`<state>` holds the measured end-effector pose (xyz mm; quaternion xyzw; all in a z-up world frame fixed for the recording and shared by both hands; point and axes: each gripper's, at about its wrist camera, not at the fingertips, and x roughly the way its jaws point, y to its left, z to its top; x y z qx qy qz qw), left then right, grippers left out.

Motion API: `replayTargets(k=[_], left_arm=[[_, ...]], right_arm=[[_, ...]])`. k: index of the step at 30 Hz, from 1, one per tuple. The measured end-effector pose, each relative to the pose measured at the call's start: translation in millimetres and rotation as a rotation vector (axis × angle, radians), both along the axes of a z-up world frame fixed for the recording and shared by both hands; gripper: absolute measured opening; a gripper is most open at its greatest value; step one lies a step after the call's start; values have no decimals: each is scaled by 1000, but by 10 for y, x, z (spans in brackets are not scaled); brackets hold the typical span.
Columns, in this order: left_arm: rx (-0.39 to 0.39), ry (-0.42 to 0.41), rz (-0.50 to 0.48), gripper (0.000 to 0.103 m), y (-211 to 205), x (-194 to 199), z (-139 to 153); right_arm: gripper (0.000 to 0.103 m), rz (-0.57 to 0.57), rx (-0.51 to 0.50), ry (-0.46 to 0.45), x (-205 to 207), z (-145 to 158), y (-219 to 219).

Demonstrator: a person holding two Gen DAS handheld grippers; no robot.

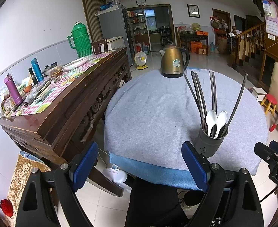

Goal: Organize utensils

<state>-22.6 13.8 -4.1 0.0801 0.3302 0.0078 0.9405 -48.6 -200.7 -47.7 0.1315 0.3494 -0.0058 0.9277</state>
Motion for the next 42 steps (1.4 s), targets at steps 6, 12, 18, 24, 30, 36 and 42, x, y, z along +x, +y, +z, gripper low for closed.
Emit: replayTargets(k=[6, 12, 18, 24, 30, 36, 42], left_arm=[[1, 3, -4, 90, -11, -5, -6], [-1, 11, -10, 90, -19, 0, -25], [-2, 22, -24, 90, -35, 5, -49], [-4, 34, -33, 90, -69, 17, -84], [-3, 40, -41, 90, -94, 31, -98], [-11, 50, -39, 90, -100, 65, -122], [-12, 52, -35, 90, -100, 67, -134]], right_arm=[[70, 1, -1, 0, 0, 1, 6], [70, 2, -1, 0, 1, 0, 5], [70, 0, -6, -1, 4, 8, 6], [70, -18, -6, -5, 5, 34, -50], [70, -9, -9, 3, 20, 15, -40], [70, -9, -9, 9, 33, -6, -61], [70, -10, -14, 1, 38, 13, -57]])
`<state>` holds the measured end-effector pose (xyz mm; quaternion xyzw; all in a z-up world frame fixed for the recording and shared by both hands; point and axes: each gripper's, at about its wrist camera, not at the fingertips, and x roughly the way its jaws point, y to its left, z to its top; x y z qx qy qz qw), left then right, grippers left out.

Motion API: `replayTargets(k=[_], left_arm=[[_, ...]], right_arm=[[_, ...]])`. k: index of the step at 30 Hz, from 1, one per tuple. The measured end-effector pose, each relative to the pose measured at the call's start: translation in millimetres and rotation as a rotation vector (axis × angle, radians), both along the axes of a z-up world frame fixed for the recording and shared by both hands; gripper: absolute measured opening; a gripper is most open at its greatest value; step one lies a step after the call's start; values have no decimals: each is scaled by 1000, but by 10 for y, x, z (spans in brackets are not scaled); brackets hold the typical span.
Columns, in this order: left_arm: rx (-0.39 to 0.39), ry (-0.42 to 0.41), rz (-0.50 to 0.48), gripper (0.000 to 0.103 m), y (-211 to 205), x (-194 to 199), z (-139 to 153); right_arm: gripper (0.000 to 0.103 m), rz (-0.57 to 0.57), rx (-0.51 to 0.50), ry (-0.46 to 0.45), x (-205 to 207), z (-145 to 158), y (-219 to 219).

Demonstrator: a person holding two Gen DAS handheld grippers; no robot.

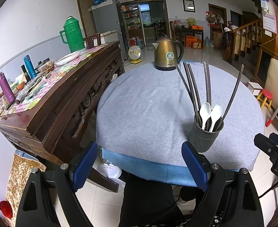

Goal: Organize utensils

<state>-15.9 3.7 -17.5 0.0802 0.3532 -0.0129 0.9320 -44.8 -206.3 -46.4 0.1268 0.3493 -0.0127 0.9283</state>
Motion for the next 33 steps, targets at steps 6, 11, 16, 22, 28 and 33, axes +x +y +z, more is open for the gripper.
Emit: replayTargets(k=[6, 11, 16, 22, 28, 33], left_arm=[[-4, -2, -1, 90, 13, 9, 6], [-9, -6, 1, 90, 13, 3, 12], [-11, -6, 0, 90, 17, 6, 18], [-8, -6, 3, 90, 21, 13, 23], [-9, -6, 3, 90, 12, 55, 31], [-7, -16, 13, 90, -6, 159, 23]], right_arm=[[70, 9, -7, -15, 0, 35, 32], [70, 14, -14, -24, 5, 51, 58], [70, 21, -15, -21, 23, 52, 66], [70, 28, -18, -19, 54, 46, 74], [70, 36, -21, -15, 120, 30, 83], [70, 25, -19, -21, 175, 9, 14]])
